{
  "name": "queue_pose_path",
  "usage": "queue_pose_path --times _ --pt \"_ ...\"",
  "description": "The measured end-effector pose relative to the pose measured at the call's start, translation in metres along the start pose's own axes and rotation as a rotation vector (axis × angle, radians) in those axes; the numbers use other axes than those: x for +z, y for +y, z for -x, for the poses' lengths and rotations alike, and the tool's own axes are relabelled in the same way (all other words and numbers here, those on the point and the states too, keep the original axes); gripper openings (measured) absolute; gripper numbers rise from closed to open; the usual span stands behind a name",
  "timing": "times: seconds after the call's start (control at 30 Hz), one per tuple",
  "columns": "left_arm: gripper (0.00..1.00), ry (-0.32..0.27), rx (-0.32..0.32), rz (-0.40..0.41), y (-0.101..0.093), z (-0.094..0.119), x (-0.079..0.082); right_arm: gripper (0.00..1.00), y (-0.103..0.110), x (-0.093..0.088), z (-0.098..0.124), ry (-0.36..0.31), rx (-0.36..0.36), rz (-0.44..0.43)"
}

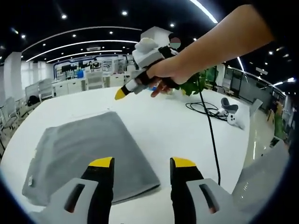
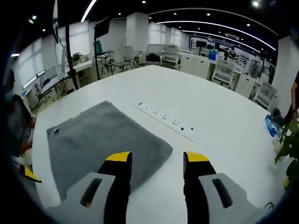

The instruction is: Fold the towel on the table until its edges align and the towel forms a compact rectangular stack.

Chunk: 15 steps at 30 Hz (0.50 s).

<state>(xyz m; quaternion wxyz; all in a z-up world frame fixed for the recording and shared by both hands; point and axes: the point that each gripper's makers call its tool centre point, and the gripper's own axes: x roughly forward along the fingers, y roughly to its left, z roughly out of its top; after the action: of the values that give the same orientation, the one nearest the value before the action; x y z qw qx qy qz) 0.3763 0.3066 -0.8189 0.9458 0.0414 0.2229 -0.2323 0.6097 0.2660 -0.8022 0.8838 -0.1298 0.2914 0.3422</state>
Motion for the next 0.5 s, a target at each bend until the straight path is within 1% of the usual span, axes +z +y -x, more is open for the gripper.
queue_pose_path --times 0.1,0.17,0.27,0.4,0.47,0.5 --pt "0.48 0.020 -0.007 -0.002 -0.007 -0.002 -0.007 0.43 -0.002 -0.003 -0.004 0.002 0.004 -0.006" --pt "0.47 0.030 -0.008 -0.011 -0.005 -0.004 -0.012 0.43 -0.003 -0.005 -0.005 0.003 0.007 0.000" --pt "0.46 0.038 -0.010 -0.011 -0.010 -0.004 -0.013 0.43 -0.003 -0.008 -0.009 0.007 0.013 0.009" --pt "0.46 0.054 -0.013 -0.009 -0.014 -0.009 -0.019 0.43 -0.004 -0.014 -0.014 0.020 0.020 0.011" --pt "0.46 0.068 -0.020 -0.011 -0.016 -0.012 -0.023 0.41 -0.007 -0.015 -0.015 0.026 0.011 0.026" --pt "0.46 0.070 -0.022 -0.015 -0.016 -0.014 -0.025 0.38 -0.009 -0.014 -0.015 0.018 0.003 0.042"
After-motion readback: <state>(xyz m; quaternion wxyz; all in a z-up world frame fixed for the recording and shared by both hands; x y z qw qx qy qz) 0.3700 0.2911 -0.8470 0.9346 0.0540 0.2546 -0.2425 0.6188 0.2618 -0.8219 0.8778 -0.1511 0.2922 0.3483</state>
